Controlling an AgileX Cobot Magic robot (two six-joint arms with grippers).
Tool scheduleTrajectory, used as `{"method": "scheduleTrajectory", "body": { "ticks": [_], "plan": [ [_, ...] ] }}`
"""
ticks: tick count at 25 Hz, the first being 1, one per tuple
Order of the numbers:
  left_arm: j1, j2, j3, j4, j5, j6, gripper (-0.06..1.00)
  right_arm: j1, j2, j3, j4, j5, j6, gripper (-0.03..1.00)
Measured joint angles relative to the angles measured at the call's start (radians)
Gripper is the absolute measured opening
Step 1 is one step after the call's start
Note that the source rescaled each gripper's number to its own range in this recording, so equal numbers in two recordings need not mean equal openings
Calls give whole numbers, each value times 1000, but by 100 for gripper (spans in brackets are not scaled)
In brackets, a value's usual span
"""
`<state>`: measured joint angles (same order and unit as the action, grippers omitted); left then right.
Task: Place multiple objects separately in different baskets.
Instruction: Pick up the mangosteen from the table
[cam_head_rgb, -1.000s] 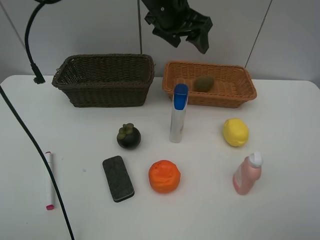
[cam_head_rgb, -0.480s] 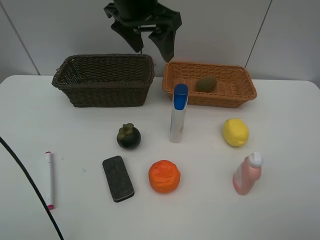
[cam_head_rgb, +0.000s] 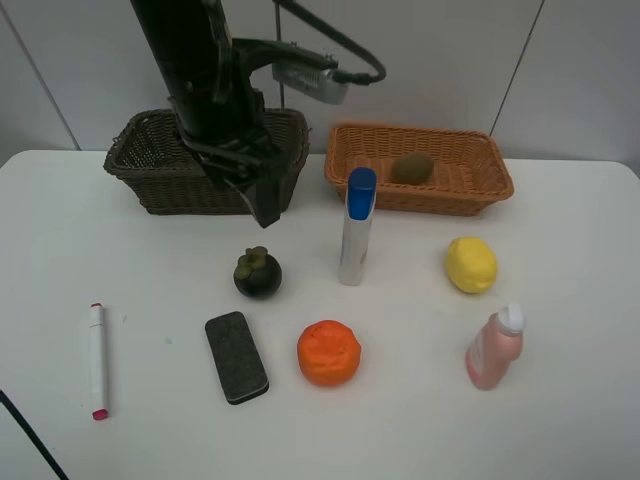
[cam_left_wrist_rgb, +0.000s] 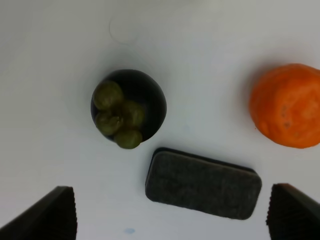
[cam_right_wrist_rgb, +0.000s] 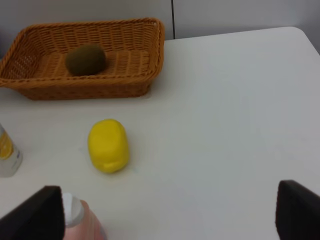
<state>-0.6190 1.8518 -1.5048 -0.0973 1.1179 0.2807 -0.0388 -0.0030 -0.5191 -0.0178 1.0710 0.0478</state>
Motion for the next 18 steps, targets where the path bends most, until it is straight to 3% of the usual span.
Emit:
{"method": "scheduleTrajectory", "body": {
  "ticks": [4, 18],
  "plan": [
    [0, 51, 47, 6, -102, 26, 100, 0, 0, 0, 0, 0, 0, 100],
    [0, 277, 53, 48, -263, 101, 100, 0, 0, 0, 0, 0, 0, 100]
  ]
}}
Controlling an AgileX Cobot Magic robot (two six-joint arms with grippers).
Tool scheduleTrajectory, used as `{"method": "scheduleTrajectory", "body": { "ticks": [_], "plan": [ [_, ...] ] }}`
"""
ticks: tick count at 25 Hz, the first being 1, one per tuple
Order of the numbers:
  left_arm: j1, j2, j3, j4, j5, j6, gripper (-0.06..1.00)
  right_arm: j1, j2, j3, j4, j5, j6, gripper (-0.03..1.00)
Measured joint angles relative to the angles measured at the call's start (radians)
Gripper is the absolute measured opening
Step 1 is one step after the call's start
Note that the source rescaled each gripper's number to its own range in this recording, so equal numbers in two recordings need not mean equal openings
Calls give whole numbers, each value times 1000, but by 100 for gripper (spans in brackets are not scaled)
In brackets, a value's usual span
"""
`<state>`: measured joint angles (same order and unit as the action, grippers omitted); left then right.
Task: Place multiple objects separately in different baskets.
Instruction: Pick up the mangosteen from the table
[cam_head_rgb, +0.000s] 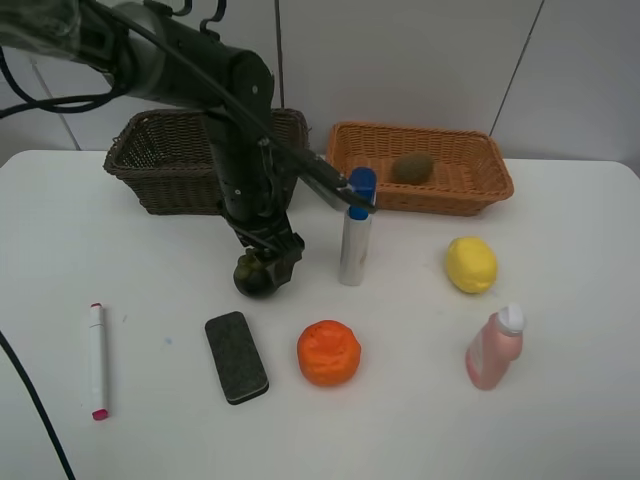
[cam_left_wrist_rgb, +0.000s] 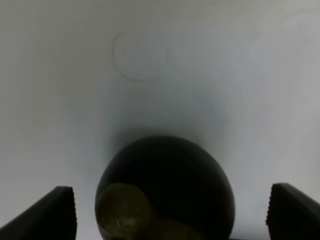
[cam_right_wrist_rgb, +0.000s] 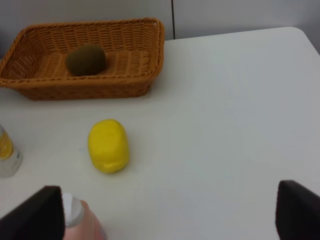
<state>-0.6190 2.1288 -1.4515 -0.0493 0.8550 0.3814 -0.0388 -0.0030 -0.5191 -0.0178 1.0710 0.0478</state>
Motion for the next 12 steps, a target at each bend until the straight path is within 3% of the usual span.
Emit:
{"method": "scheduleTrajectory", "body": {
  "ticks": [12],
  "plan": [
    [0, 74, 0, 26, -53, 2, 100, 0, 0, 0, 0, 0, 0, 100]
  ]
}}
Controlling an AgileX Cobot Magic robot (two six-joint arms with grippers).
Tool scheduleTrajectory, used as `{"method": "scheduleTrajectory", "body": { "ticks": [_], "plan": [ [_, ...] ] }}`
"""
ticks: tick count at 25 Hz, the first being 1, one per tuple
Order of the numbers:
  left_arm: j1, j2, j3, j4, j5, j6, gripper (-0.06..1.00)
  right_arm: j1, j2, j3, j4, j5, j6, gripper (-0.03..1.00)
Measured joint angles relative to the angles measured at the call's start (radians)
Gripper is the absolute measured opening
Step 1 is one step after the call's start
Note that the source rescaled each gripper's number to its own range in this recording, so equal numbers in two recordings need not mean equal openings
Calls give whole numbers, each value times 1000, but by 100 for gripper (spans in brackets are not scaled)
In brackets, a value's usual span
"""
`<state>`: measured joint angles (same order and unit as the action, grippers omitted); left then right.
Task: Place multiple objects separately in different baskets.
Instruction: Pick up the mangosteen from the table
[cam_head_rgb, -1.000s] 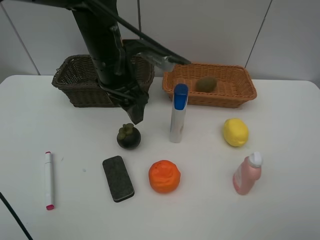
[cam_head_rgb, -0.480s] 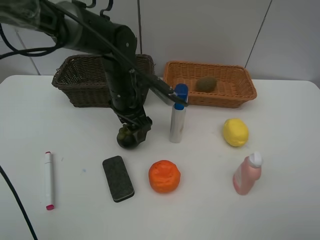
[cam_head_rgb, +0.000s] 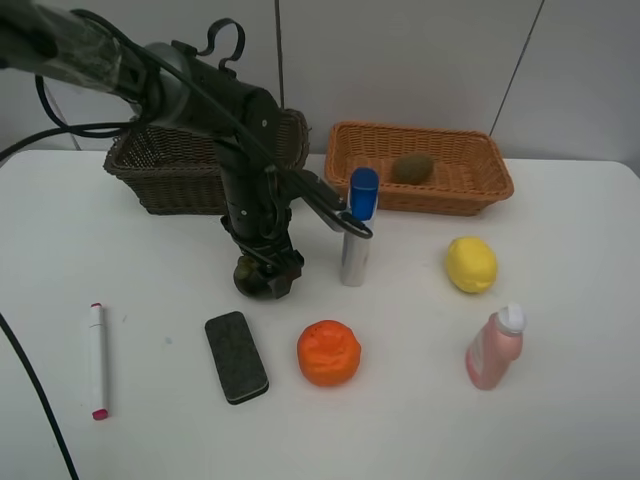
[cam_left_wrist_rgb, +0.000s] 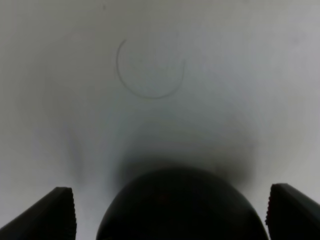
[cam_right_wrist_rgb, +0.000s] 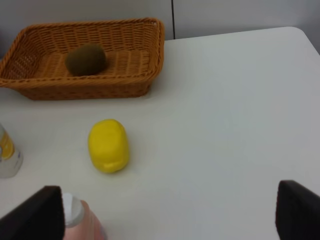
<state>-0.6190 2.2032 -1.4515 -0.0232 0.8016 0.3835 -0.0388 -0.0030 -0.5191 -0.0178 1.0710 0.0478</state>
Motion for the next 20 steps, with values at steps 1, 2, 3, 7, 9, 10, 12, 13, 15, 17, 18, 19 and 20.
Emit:
{"method": "scheduleTrajectory", "body": {
  "ticks": [1, 2, 3, 7, 9, 10, 12, 13, 15, 17, 18, 19, 20],
  "plan": [
    [0, 5, 0, 0, 1, 0, 100, 0, 0, 0, 0, 0, 0, 100],
    [0, 9, 0, 0, 1, 0, 100, 0, 0, 0, 0, 0, 0, 100],
    [0, 11, 0, 0, 1, 0, 100, 0, 0, 0, 0, 0, 0, 100],
    [0, 11, 0, 0, 4, -1, 92, 0, 0, 0, 0, 0, 0, 100],
    [0, 11, 0, 2, 9, -2, 78, 0, 0, 0, 0, 0, 0, 100],
    [0, 11, 0, 2, 9, -2, 78, 0, 0, 0, 0, 0, 0, 100],
    [0, 11, 0, 5, 17, -2, 78, 0, 0, 0, 0, 0, 0, 100],
    [0, 11, 0, 11, 23, -2, 78, 0, 0, 0, 0, 0, 0, 100],
    [0, 11, 0, 23, 41, -2, 78, 0, 0, 0, 0, 0, 0, 100],
    [0, 11, 0, 23, 69, -2, 78, 0, 0, 0, 0, 0, 0, 100],
    [0, 8, 0, 23, 80, -2, 78, 0, 0, 0, 0, 0, 0, 100],
    [0, 1, 0, 23, 94, -2, 78, 0, 0, 0, 0, 0, 0, 100],
    [0, -9, 0, 23, 105, -2, 78, 0, 0, 0, 0, 0, 0, 100]
  ]
}}
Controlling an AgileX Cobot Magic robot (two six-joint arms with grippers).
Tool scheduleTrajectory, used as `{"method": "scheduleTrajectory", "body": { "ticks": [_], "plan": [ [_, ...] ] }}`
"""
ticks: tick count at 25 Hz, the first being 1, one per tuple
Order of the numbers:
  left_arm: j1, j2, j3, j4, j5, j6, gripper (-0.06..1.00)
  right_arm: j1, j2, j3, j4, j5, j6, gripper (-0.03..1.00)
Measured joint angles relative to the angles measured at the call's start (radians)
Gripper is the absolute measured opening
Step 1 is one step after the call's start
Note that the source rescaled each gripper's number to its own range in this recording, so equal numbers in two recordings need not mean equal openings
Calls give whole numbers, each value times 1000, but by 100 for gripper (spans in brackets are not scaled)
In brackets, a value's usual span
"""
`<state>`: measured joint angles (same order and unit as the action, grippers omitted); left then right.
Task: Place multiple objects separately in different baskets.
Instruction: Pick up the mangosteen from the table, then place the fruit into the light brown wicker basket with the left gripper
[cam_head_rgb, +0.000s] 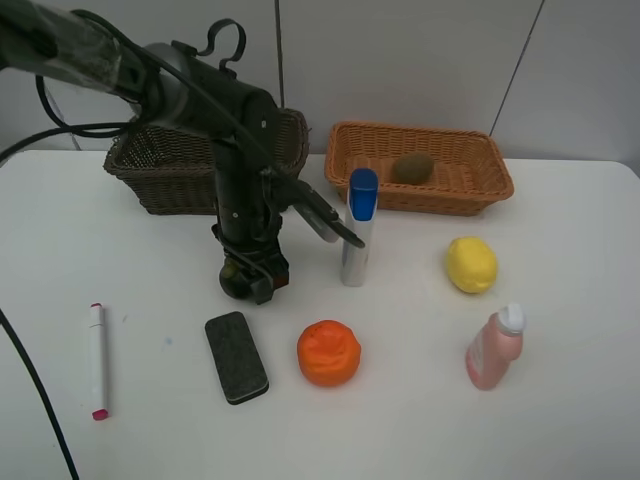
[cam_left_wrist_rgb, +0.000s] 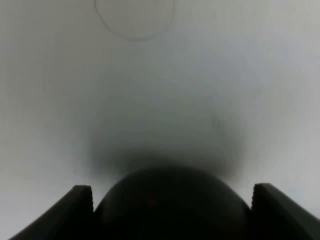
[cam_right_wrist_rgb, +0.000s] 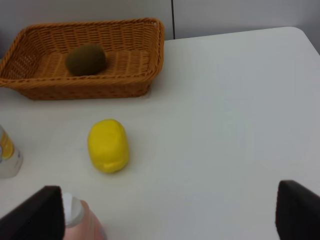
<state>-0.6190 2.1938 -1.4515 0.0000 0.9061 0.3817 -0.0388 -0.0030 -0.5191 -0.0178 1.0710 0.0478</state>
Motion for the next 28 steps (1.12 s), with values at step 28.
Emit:
{"method": "scheduleTrajectory", "body": {
  "ticks": [28],
  "plan": [
    [0, 339, -861, -69, -366, -345, 88, 0, 0, 0, 0, 0, 0, 100]
  ]
}}
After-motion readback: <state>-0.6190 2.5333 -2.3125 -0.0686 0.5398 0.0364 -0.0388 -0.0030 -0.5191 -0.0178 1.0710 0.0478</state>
